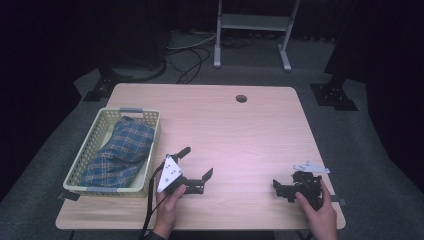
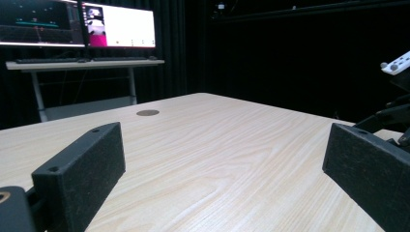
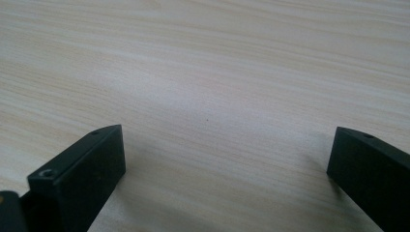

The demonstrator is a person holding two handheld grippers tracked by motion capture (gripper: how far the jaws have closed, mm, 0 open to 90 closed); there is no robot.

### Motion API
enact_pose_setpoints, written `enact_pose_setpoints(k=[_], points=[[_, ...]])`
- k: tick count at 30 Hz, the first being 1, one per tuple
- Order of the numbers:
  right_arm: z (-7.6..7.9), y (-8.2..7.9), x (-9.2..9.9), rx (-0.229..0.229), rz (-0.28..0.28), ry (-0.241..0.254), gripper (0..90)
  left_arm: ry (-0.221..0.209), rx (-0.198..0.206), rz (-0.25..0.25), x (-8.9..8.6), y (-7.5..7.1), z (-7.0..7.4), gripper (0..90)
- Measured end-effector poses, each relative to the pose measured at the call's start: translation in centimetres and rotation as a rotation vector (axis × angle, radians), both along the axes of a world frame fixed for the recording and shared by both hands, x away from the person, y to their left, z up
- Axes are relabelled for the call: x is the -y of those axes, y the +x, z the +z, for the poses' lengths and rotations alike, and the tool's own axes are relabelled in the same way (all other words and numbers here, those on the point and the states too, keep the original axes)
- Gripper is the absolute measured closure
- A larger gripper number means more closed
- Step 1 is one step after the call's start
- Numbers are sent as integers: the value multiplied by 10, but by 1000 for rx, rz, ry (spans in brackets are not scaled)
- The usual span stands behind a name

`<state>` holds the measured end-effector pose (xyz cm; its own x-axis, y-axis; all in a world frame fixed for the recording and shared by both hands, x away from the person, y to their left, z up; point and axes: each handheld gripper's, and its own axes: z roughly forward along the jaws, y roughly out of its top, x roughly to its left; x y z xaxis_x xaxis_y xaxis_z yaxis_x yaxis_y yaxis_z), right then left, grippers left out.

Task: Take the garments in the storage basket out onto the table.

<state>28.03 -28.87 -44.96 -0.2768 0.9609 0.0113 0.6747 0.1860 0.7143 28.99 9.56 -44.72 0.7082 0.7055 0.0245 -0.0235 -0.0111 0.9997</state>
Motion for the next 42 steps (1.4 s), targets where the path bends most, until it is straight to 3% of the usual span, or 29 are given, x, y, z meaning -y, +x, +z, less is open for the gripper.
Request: enact_pose_setpoints(k=[6,12,18,42], points=[[0,0,0,-1,0,0,0,20,-13,-4,-1,4,1,8],[0,0,0,-1,0,0,0,-6,-28,-7,-5,7,3,8],[0,0,0,0,0,0,0,-25,-29,-28,-6,5,15,8],[0,0,0,-1,0,0,0,-13,-22,-42,-4,6,53,8]])
